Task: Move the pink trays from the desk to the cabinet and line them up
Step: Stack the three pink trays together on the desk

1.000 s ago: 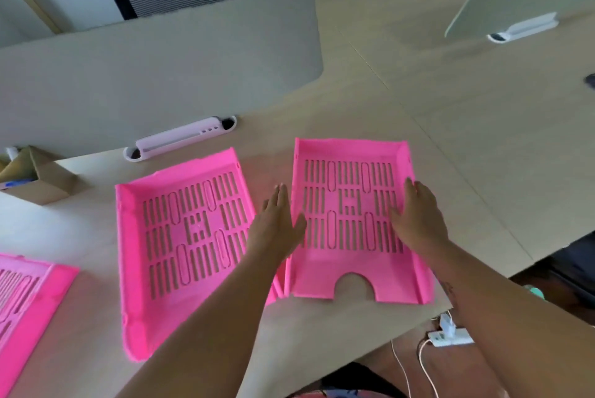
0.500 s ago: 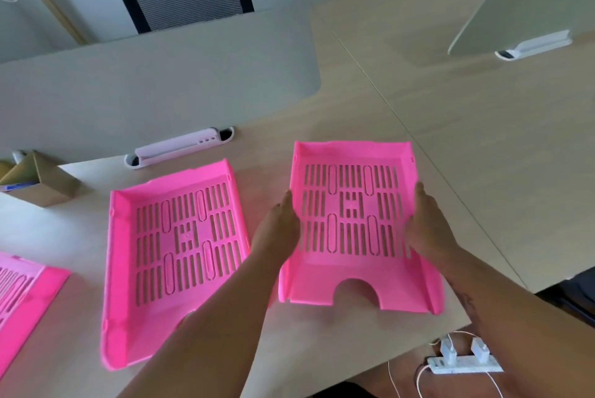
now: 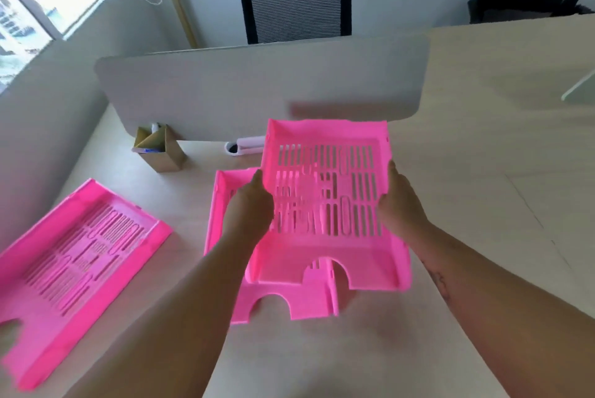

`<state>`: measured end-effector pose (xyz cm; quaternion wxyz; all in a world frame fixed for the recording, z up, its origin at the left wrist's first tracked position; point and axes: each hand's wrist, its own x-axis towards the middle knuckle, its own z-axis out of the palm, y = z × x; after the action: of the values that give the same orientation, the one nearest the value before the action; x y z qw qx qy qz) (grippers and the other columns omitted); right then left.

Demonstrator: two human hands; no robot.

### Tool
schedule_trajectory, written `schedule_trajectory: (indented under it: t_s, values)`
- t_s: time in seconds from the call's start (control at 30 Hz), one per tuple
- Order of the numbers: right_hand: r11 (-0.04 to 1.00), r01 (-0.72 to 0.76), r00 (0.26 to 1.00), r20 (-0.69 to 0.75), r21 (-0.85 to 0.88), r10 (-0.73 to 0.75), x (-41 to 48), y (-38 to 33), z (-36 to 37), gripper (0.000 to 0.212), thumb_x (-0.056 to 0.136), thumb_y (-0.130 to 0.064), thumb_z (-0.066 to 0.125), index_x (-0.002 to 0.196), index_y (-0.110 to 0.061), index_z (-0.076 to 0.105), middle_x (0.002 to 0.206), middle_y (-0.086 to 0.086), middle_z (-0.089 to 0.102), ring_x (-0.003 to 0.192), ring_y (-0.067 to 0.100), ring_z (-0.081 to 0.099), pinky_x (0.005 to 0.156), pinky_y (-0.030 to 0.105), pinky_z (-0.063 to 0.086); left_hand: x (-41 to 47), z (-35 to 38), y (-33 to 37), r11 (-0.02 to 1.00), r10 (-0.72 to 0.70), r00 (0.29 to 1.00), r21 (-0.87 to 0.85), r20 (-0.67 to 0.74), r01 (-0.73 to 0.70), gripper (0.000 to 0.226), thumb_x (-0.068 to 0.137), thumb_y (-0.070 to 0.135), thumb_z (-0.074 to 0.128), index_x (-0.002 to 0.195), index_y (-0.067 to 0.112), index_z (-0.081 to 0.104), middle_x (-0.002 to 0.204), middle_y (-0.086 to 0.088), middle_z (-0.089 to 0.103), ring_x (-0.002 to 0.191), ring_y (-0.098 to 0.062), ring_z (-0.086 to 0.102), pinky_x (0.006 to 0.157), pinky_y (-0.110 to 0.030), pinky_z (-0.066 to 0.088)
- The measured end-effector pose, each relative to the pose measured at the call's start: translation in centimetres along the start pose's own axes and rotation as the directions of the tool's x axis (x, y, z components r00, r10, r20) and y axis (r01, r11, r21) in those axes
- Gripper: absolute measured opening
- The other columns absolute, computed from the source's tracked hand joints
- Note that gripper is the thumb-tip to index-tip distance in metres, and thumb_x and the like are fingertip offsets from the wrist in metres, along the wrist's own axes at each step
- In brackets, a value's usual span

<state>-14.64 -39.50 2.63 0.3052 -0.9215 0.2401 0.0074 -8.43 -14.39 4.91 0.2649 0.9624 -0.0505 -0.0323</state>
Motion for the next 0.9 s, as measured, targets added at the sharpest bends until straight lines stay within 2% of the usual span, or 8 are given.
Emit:
schedule_trajectory:
  t_s: [0.13,0.23,0.33,0.5,0.67,0.77,0.83,0.9]
  values:
    - [0.998,0.068,0.995,0.076,0.004,-0.068,-0.7,-4.8,3.9,0.075,0.095,0.006,0.036,0.158,-0.015,0.003,0.149,0.018,0.036,0.108,0.031,0.059,0.079,0.041,0.054,-1.1,-2.6,-5.5,0.988,-0.152,0.986,-0.035,-0.075,0.15,0.05,0.089,0.01,0.039,0.138,0.018,0.049,0.105,-0.019,0.07,0.087,-0.038,0.067,0.072,-0.042,0.055]
    - [0.998,0.061,0.99,0.128,0.022,-0.064,-1.6,-6.8,6.0,0.075,0.094,0.007,0.033,0.158,-0.017,0.003,0.154,0.015,0.031,0.116,0.033,0.057,0.083,0.042,0.054,-2.3,-3.0,-8.3,0.975,-0.217,0.974,-0.063,-0.056,0.214,0.042,0.088,0.012,0.035,0.125,0.024,0.053,0.087,-0.008,0.07,0.068,-0.027,0.069,0.062,-0.045,0.06]
    - [0.999,0.049,0.988,0.147,0.022,-0.051,-2.4,-7.5,7.9,0.076,0.094,0.007,0.034,0.158,-0.019,0.003,0.152,0.015,0.033,0.092,0.029,0.064,0.067,0.042,0.058,-2.9,-2.9,-10.4,0.969,-0.24,0.969,-0.071,-0.052,0.236,0.043,0.091,0.009,0.036,0.129,0.021,0.052,0.088,-0.004,0.07,0.064,-0.023,0.069,0.057,-0.043,0.061]
    - [1.0,-0.018,0.989,0.145,0.021,0.015,-3.8,-7.1,9.5,0.076,0.095,0.006,0.036,0.158,-0.019,0.003,0.154,0.014,0.031,0.084,0.028,0.065,0.065,0.045,0.059,-3.3,-1.9,-11.9,0.954,-0.277,0.961,-0.12,-0.006,0.274,0.049,0.094,0.012,0.037,0.141,0.022,0.044,0.117,-0.012,0.07,0.09,-0.032,0.07,0.079,-0.047,0.058]
    - [0.997,-0.024,0.993,0.12,0.069,0.015,-4.0,-7.2,10.1,0.076,0.097,0.002,0.038,0.158,-0.024,0.001,0.153,0.013,0.033,0.068,0.025,0.064,0.056,0.043,0.058,-2.9,-1.6,-12.9,0.956,-0.215,0.976,-0.211,-0.022,0.206,0.048,0.099,0.012,0.037,0.147,0.019,0.041,0.134,-0.012,0.062,0.11,-0.031,0.066,0.09,-0.05,0.054]
    - [0.989,-0.025,0.99,0.142,0.143,0.005,-4.0,-6.9,10.1,0.079,0.098,0.002,0.038,0.157,-0.029,-0.003,0.152,0.016,0.038,0.05,0.012,0.05,0.04,0.025,0.045,-3.1,-1.7,-13.3,0.916,-0.243,0.969,-0.316,0.053,0.247,0.048,0.103,0.021,0.034,0.15,0.025,0.036,0.135,-0.009,0.06,0.113,-0.029,0.063,0.093,-0.049,0.052]
    - [0.987,-0.033,0.985,0.175,0.159,0.005,-4.1,-6.6,10.0,0.081,0.098,0.003,0.037,0.157,-0.033,-0.006,0.118,0.014,0.062,0.042,0.008,0.038,0.034,0.018,0.032,-3.2,-1.5,-13.5,0.866,-0.291,0.951,-0.392,0.108,0.31,0.042,0.104,0.031,0.031,0.144,0.024,0.046,0.12,-0.01,0.067,0.106,-0.03,0.065,0.084,-0.043,0.053]
    - [0.986,-0.039,0.982,0.187,0.162,0.008,-4.2,-6.5,9.8,0.082,0.098,0.003,0.037,0.157,-0.032,-0.007,0.073,-0.001,0.051,0.041,0.009,0.034,0.036,0.021,0.03,-3.2,-1.3,-13.6,0.861,-0.299,0.947,-0.395,0.119,0.321,0.042,0.105,0.034,0.029,0.117,0.014,0.064,0.098,-0.012,0.07,0.087,-0.027,0.067,0.064,-0.031,0.047]
